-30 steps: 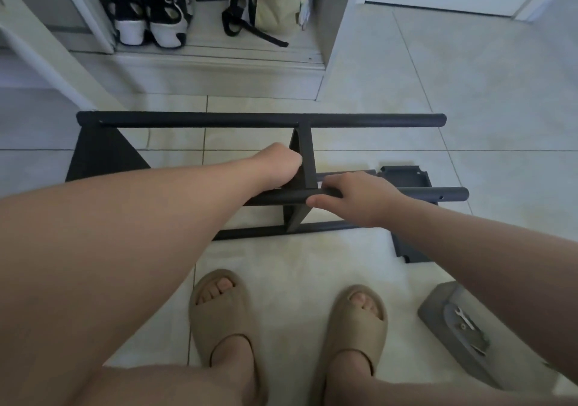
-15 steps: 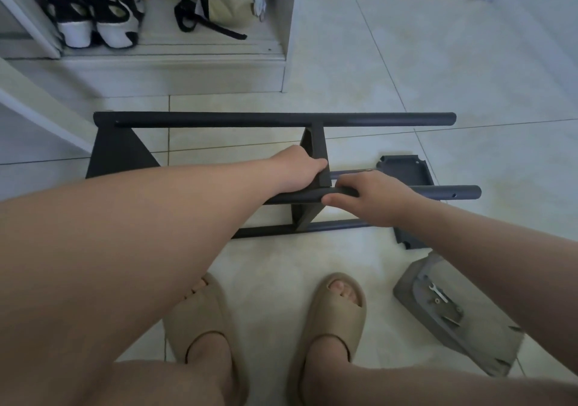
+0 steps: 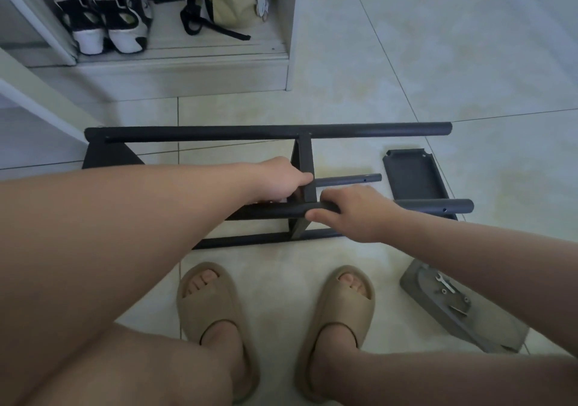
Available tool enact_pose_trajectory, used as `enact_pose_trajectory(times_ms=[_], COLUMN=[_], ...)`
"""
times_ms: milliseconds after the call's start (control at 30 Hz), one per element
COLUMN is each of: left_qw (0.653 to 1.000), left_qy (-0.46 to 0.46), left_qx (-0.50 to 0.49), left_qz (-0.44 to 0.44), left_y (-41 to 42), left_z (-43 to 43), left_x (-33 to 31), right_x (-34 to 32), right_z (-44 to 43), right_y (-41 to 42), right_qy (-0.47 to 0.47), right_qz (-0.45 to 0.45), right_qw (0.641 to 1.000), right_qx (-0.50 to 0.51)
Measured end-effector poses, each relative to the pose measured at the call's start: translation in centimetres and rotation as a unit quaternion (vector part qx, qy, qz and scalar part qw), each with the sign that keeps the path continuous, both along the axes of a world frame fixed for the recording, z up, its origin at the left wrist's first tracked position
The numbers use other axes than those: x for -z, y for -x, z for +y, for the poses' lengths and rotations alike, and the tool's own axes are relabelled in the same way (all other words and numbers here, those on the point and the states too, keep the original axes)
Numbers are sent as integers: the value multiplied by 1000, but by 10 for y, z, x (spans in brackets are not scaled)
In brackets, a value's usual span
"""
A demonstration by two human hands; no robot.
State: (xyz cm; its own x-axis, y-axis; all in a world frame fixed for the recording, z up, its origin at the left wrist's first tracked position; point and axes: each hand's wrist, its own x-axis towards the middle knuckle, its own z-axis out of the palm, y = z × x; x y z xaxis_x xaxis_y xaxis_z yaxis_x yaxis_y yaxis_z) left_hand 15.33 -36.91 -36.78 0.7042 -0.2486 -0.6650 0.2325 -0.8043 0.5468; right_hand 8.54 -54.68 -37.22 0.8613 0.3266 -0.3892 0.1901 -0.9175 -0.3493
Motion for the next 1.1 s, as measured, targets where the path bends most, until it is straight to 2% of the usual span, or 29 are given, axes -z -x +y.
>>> enact_pose_trajectory(times_ms=[133, 333, 467, 567, 633, 800, 1100], left_qw=[999, 990, 987, 991, 994, 991, 993], left_qy=[-32, -46, -44, -37, -21, 23, -25], left_qx=[41, 90, 112, 108, 87, 57, 76], left_qz=[16, 100, 104, 73, 67, 118, 92], left_y=[18, 45, 71, 93, 105, 114, 111], left_z=[13, 22, 27, 30, 29, 32, 29], left_x=[-3, -19, -20, -22, -23, -25, -23], right_x=[0, 2, 6, 1, -1, 0, 7], right_z=[17, 38, 43, 47, 45, 34, 28], right_y=[25, 72, 101, 119, 127, 130, 116], right_qy=[-17, -34, -40, -22, 9, 15, 107], right_qz=[50, 34, 43, 39, 21, -122, -119], right_qw=[999, 999, 998, 999, 1000, 991, 987], right_qx=[-13, 6, 17, 12, 5, 58, 5])
